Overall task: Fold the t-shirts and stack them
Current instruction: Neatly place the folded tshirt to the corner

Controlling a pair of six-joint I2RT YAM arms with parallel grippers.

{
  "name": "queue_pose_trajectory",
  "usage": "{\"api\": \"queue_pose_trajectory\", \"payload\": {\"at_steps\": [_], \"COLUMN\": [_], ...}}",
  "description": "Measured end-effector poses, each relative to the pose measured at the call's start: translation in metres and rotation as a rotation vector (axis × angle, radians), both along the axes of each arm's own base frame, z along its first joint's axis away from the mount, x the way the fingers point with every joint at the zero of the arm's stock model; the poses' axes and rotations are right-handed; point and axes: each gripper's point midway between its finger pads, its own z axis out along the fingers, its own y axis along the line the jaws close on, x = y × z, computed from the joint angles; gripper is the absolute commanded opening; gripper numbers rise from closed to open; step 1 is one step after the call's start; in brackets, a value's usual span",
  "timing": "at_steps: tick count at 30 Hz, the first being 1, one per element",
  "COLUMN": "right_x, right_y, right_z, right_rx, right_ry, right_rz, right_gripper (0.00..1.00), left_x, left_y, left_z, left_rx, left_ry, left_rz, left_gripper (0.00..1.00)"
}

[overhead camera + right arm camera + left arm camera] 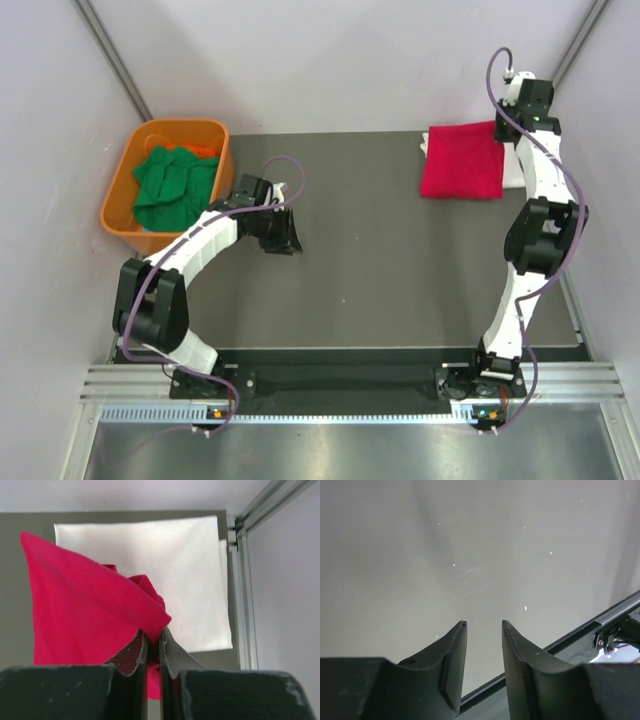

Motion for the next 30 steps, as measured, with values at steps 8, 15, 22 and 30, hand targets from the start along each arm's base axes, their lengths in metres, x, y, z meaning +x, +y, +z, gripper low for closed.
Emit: {"api": "queue_pose_trajectory", "payload": {"at_steps": [8,15,22,30], "right_x": [0.025,0.042,0.067,0.081], "right_y": [-0.007,-0.019,-0.038,-0.046], "right_z": [0.016,-0.018,-0.045,-0.060], "right_rx": [-0.028,-0.038,-0.059,-0.097], "right_ry": [-0.087,-0.058,-0.066,-0.084], "right_rz": [0.019,0.000,-0.032,-0.011], "right_gripper": [0.00,0.00,0.02,0.00], "left_x": [0.000,0.000,0.000,0.001], "left_y": [0.000,0.000,0.001,0.004], "left_z": [-0.004,-0.004,-0.008,-0.012], "left_rx": [0.005,0.005,0.012,0.033], "left_ry": [0.011,0.012,0.023,0.021], "left_rz": [0.000,0.000,0.002,0.014], "left_gripper": [0.39,0.39,0.39,0.39]}}
